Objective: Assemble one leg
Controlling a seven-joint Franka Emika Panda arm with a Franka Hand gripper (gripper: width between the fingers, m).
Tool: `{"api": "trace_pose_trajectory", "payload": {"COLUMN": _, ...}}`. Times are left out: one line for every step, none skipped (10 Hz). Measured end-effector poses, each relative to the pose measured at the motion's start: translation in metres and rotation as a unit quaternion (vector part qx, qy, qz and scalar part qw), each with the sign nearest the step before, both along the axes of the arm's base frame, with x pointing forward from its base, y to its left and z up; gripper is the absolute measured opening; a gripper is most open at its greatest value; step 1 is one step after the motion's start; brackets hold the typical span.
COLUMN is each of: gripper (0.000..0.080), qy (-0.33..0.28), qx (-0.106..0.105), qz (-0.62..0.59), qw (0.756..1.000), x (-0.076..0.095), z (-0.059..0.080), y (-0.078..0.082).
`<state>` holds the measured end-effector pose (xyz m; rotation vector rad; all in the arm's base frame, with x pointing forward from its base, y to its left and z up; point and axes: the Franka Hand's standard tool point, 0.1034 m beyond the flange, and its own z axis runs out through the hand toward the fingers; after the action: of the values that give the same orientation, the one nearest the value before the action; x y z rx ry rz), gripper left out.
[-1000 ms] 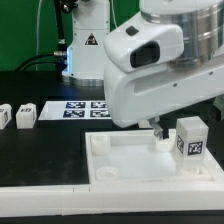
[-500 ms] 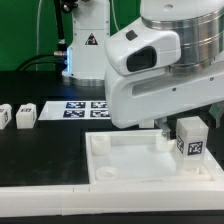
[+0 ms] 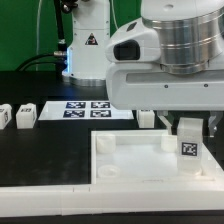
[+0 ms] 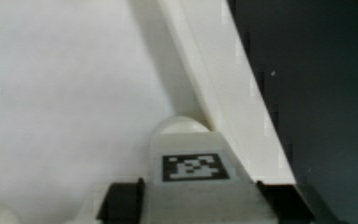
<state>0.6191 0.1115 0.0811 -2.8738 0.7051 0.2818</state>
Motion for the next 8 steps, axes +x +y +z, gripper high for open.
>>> {"api": "trace_pose_trajectory", "payload": {"gripper": 0.0297, "qy": 0.01, "qx": -0.005, "qz": -0.082, "qw": 0.997, "x": 0.0, "z": 0.0, "y": 0.001}}
{"api": "trace_pose_trajectory", "payload": {"gripper": 0.0297, "qy": 0.012, "qx": -0.005, "qz": -0.146, "qw": 0.989, "x": 0.001, "z": -0.001, "y": 0.001}}
{"api": "trace_pose_trajectory", "payload": {"gripper": 0.0296, "qy": 0.015, "qx": -0.006, "qz": -0.186, "qw": 0.982, "x": 0.0, "z": -0.001, "y": 0.003}}
{"api": "trace_pose_trajectory", "payload": {"gripper": 0.0297, "qy": 0.032, "qx": 0.002, "qz": -0.271, "qw": 0.962, "x": 0.0, "z": -0.003, "y": 0.008}}
{"api": "trace_pose_trajectory", "payload": {"gripper": 0.0297, "qy": 0.048, "qx": 0.009, "qz": -0.33, "qw": 0.943, "x": 0.0, "z": -0.004, "y": 0.013}}
{"api": "trace_pose_trajectory", "payload": {"gripper": 0.0297, "qy": 0.06, "qx": 0.016, "qz": -0.371, "qw": 0.926, "x": 0.001, "z": -0.004, "y": 0.016}}
{"api": "trace_pose_trajectory", "payload": {"gripper": 0.0297, "qy": 0.068, "qx": 0.016, "qz": -0.41, "qw": 0.909, "x": 0.002, "z": -0.004, "y": 0.016}}
{"api": "trace_pose_trajectory", "payload": {"gripper": 0.0297, "qy": 0.072, "qx": 0.016, "qz": -0.424, "qw": 0.903, "x": 0.002, "z": -0.004, "y": 0.017}}
